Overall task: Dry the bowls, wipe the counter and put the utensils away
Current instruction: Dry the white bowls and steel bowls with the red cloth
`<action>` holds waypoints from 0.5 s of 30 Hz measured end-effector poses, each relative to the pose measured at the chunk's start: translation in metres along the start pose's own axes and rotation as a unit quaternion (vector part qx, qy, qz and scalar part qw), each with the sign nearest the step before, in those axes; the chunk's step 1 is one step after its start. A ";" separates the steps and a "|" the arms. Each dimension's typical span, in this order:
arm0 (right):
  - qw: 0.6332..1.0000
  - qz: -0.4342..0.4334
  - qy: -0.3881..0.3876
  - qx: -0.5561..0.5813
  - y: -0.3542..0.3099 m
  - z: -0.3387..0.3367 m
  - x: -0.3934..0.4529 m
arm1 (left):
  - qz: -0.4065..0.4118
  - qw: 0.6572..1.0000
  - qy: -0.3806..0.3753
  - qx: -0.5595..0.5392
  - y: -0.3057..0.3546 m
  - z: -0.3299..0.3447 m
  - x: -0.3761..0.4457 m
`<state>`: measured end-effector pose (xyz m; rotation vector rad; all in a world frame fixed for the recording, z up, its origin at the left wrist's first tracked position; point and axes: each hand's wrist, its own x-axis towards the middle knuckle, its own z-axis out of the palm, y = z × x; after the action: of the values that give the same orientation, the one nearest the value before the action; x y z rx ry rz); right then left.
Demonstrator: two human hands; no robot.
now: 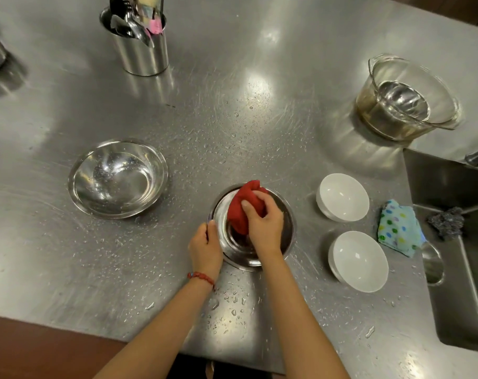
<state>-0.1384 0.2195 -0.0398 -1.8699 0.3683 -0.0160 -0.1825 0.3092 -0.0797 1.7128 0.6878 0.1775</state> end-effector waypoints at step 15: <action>0.932 0.005 0.046 -0.359 -0.003 -0.047 0.018 | 0.011 0.999 0.038 0.002 -0.001 0.002 -0.002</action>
<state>-0.1295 0.1723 -0.0244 -2.5982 0.4911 0.0452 -0.1837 0.3065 -0.0811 1.7253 0.7259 0.2572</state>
